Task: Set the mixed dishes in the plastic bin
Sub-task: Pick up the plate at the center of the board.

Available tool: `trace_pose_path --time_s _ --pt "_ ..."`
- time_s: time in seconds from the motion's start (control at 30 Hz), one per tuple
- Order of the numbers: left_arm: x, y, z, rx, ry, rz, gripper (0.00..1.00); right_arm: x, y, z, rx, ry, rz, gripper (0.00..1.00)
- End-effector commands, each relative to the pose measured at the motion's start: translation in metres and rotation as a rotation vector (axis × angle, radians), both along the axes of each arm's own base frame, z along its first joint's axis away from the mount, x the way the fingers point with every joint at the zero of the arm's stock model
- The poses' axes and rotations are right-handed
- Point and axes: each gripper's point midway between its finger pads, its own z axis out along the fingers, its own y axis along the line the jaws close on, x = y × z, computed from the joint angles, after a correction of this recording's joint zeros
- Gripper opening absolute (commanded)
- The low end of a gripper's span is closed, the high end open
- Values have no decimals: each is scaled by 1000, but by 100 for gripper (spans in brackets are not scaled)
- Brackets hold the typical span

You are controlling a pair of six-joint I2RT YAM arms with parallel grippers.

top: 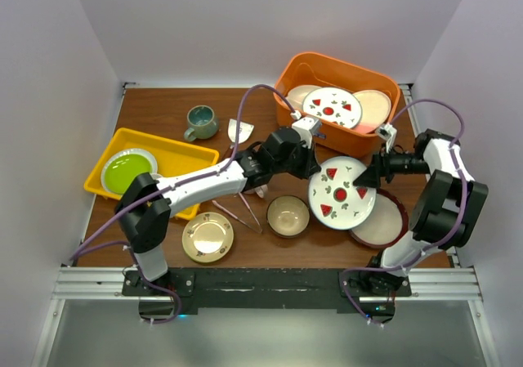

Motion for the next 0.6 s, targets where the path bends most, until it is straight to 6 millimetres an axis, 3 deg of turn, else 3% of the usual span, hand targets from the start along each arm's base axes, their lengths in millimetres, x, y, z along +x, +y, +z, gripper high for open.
trace_pose_path --time_s 0.0,0.23,0.33,0.43,0.57 --pt "6 -8 98 -260 -143 -18 0 -16 21 25 144 27 81 74" --pt "9 -1 111 -277 -167 -5 0 -17 29 43 178 7 97 57" --pt "12 2 114 -280 -175 3 0 -17 34 57 186 -18 91 37" --pt "13 4 118 -286 -182 0 0 -19 39 72 178 -58 96 0" --pt "14 8 126 -291 -203 3 0 -20 42 96 173 -115 83 0"
